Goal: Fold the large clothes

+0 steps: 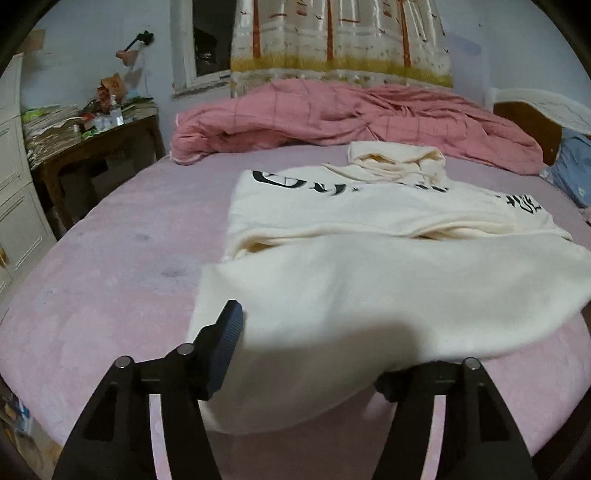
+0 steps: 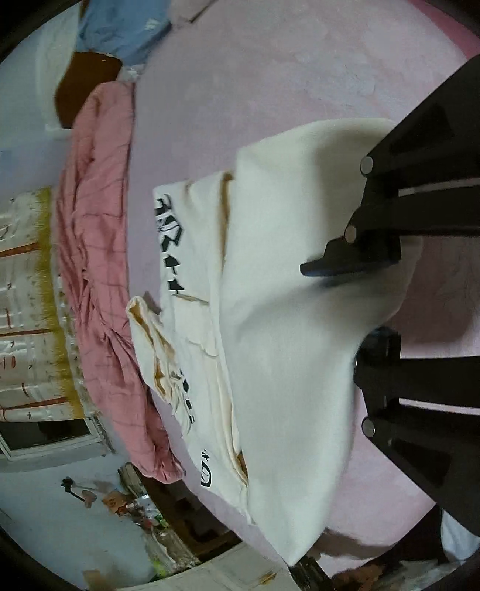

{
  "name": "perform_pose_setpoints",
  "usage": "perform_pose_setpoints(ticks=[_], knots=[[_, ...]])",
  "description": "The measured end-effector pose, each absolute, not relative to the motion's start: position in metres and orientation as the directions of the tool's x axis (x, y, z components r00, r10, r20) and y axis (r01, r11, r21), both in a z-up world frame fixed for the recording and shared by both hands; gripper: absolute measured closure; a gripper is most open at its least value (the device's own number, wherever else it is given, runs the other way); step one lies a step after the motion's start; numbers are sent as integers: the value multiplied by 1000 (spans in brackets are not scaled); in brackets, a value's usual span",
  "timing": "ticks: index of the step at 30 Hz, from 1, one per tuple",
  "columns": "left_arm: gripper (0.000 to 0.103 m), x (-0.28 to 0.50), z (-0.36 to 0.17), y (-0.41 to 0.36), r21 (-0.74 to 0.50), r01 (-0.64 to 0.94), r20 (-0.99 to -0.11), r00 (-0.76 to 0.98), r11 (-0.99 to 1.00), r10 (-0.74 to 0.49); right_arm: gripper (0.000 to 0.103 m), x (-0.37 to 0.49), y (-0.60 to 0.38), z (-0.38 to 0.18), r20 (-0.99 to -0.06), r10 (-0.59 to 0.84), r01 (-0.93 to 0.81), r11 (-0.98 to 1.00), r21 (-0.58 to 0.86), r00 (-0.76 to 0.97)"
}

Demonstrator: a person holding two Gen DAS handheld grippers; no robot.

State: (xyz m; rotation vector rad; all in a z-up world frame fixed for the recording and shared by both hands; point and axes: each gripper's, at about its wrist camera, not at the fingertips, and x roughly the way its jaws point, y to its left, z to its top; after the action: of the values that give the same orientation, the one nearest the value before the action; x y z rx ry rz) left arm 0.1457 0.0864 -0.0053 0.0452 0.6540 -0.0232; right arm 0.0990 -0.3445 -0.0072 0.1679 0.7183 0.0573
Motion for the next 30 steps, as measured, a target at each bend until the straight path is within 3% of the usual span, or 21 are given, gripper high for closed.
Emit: perform_pose_setpoints(ticks=[6,10,13,14,15,17,18,19,20,21,30], knots=[[40,139,-9,84,112,55,-586,810,992,21,60,78,-347,-13,-622,19,-3,1000,27,782],[28,132,-26,83,190,16,-580,808,982,99,60,73,-355,-17,-617,32,-22,999,23,787],[30,129,-38,84,216,8,-577,807,976,121,60,69,-339,-22,-592,-72,-6,992,-129,803],[32,129,-39,85,210,9,-575,810,978,116,59,70,-332,-25,-583,-113,-1,981,-192,804],[40,129,-39,85,204,18,-568,817,979,103,60,70,-325,-30,-578,-156,5,967,-253,801],[64,127,-37,85,190,54,-563,824,980,64,60,70,-316,-39,-577,-226,28,943,-331,785],[87,126,-36,82,175,87,-569,822,981,28,60,69,-316,-40,-574,-236,38,941,-335,784],[90,125,-37,77,188,94,-571,820,978,31,60,68,-316,-40,-573,-244,55,943,-328,782],[92,124,-36,71,231,69,-554,830,971,73,67,67,-315,-38,-571,-246,60,944,-324,783],[93,122,-33,66,258,61,-528,844,964,88,88,66,-312,-37,-568,-230,50,948,-315,790],[93,182,55,66,165,65,-480,877,984,23,92,109,-309,56,-399,-210,74,941,-331,893]])
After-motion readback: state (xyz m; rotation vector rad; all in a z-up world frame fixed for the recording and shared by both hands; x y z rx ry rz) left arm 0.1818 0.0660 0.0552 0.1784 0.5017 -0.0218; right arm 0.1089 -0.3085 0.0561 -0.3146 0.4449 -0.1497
